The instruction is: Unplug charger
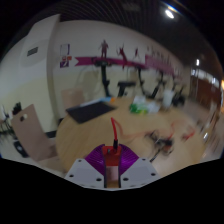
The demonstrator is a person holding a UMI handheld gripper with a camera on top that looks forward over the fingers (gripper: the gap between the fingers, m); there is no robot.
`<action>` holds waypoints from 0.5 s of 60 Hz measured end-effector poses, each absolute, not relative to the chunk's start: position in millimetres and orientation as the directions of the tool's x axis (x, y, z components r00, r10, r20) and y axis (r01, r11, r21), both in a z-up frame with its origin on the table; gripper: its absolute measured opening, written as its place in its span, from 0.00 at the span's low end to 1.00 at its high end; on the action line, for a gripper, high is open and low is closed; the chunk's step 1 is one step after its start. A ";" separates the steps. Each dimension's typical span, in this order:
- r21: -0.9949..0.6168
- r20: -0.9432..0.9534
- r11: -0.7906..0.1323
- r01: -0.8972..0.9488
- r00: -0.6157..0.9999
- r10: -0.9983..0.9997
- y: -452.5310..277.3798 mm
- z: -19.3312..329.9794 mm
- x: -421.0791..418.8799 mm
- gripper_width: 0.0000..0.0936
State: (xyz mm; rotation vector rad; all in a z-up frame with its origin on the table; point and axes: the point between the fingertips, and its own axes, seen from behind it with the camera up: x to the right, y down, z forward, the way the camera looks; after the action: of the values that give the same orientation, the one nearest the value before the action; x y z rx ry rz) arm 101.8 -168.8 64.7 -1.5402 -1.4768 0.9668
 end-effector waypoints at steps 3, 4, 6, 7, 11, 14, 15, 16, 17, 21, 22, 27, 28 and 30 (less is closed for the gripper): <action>-0.952 0.071 0.053 0.302 0.048 0.996 -149.4 116.9 91.1 0.16; -0.958 0.064 0.052 0.283 0.035 0.997 -150.1 131.7 89.6 0.15; -0.963 0.047 0.037 0.267 0.031 0.998 -150.1 157.0 90.0 0.16; -0.964 0.045 0.034 0.264 0.036 0.998 -144.9 166.5 88.0 0.16; -0.968 0.074 0.058 0.245 0.056 0.996 -112.2 199.2 75.9 0.16; -0.963 0.098 0.071 0.260 0.089 0.991 -86.0 214.5 75.2 0.16; -0.961 0.098 0.068 0.269 0.099 0.990 -77.3 214.8 75.0 0.16; -0.958 0.096 0.062 0.278 0.109 0.989 -69.1 214.0 75.6 0.16; -0.956 0.094 0.057 0.288 0.115 0.989 -50.9 210.6 72.6 0.16; -0.932 0.122 0.059 0.357 0.156 0.980 -15.2 193.0 77.5 0.16; -0.924 0.131 0.061 0.378 0.162 0.978 -6.9 185.3 78.8 0.16; -0.873 0.156 0.052 0.484 0.176 0.972 37.1 140.5 91.5 0.16; -0.862 0.160 0.052 0.505 0.175 0.972 38.8 129.7 92.4 0.16; -0.835 0.169 0.054 0.548 0.161 0.972 46.0 108.7 96.0 0.18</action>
State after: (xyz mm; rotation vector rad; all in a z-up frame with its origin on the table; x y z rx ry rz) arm 96.0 46.0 108.7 -1.6040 -1.4944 0.6412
